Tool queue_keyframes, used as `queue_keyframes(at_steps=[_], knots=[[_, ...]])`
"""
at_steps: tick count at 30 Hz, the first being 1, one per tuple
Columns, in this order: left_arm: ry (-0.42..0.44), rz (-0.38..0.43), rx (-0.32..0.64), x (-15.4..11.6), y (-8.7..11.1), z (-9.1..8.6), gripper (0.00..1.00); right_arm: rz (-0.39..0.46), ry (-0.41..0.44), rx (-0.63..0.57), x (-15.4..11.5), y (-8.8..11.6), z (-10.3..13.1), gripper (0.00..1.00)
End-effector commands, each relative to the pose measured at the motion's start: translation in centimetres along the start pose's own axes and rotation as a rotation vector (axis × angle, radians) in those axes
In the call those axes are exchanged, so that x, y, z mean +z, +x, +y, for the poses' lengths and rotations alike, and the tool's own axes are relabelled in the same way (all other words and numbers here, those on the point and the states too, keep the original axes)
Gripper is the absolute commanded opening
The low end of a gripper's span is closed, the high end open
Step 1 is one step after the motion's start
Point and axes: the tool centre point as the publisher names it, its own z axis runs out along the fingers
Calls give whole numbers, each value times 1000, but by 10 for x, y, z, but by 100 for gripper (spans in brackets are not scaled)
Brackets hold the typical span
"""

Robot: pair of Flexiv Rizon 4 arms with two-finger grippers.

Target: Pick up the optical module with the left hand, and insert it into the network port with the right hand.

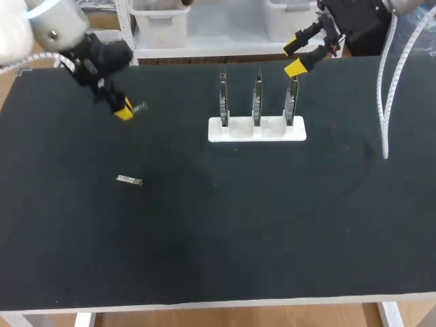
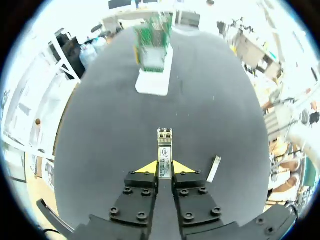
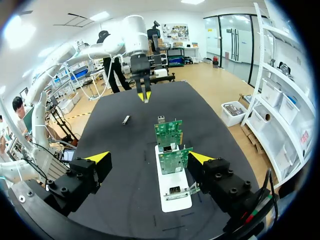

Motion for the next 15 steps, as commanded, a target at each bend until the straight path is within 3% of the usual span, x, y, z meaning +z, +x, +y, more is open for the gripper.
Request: queue_keyframes(at_steps=[1, 4, 10, 15], knots=[[-7, -315, -48, -30, -5, 4, 0, -1, 7, 0, -1, 1, 3, 100], [7, -429, -49, -48, -19, 10, 0, -1, 7, 0, -1, 1, 3, 100], [31, -541, -2, -67, -54, 11, 0, -1, 7, 0, -1, 1, 3, 100], [100, -638, 15, -75, -79, 13, 0, -1, 7, 0, -1, 1, 3, 100]])
